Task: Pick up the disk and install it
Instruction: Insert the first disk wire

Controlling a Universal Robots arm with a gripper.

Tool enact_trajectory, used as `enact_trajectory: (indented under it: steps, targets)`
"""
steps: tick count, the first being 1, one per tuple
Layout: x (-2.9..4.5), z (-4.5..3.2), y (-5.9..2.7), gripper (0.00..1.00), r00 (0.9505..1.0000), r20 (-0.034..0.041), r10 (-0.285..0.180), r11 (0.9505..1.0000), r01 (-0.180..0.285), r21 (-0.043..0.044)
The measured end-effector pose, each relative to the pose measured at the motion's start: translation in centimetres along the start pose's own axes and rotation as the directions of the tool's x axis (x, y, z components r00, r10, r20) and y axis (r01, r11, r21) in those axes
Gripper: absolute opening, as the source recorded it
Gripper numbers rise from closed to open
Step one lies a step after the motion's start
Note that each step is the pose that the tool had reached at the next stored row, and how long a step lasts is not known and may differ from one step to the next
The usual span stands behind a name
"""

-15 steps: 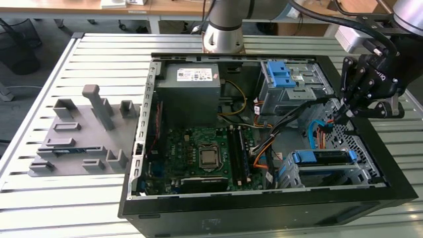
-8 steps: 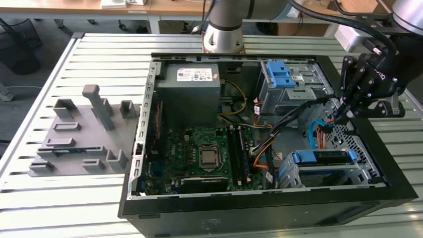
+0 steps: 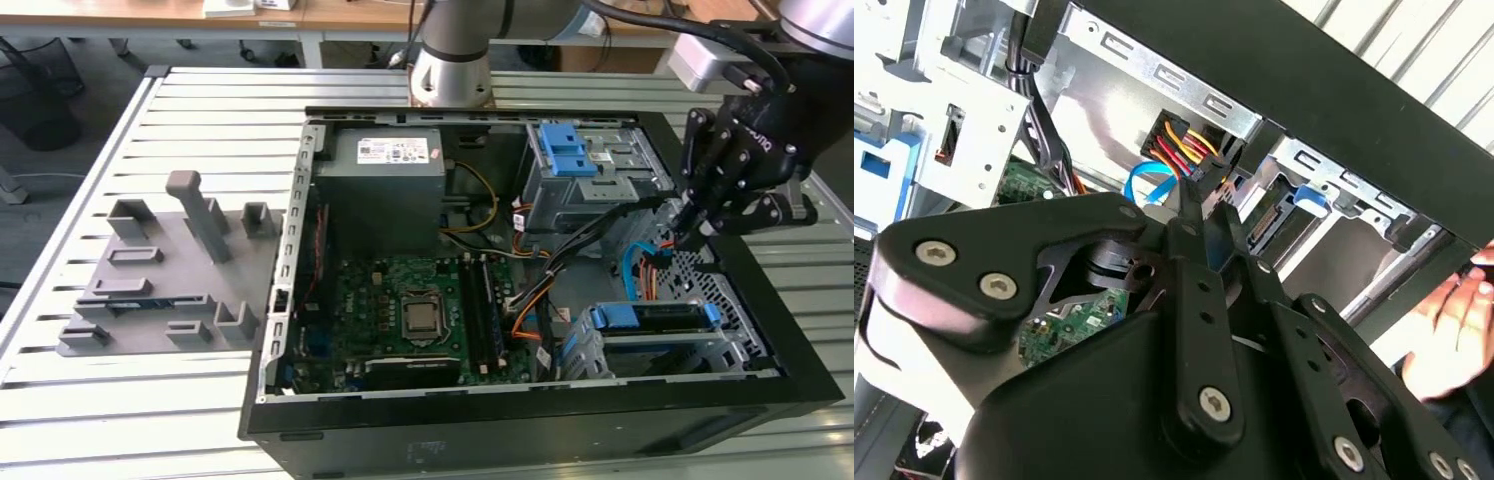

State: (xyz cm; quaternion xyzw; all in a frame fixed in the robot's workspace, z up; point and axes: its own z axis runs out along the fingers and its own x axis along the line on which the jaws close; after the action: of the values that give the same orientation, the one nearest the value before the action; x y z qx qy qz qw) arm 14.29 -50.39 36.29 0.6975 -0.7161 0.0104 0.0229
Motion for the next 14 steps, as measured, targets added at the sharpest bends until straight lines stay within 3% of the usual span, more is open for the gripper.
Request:
enact_trajectory:
  steps: [7, 11, 14]
  targets:
    - [-0.53, 0.12, 0.01, 0.25, 1.0, -0.0034, 0.003, 1.0, -0.003, -0.0001]
    - [-0.56, 0.25, 0.0, 0.25, 0.9999, -0.0151, 0.005, 1.0, -0.005, 0.0002]
    - [-0.59, 0.38, 0.0, 0.25, 0.9998, -0.0185, 0.008, 1.0, -0.008, 0.0002]
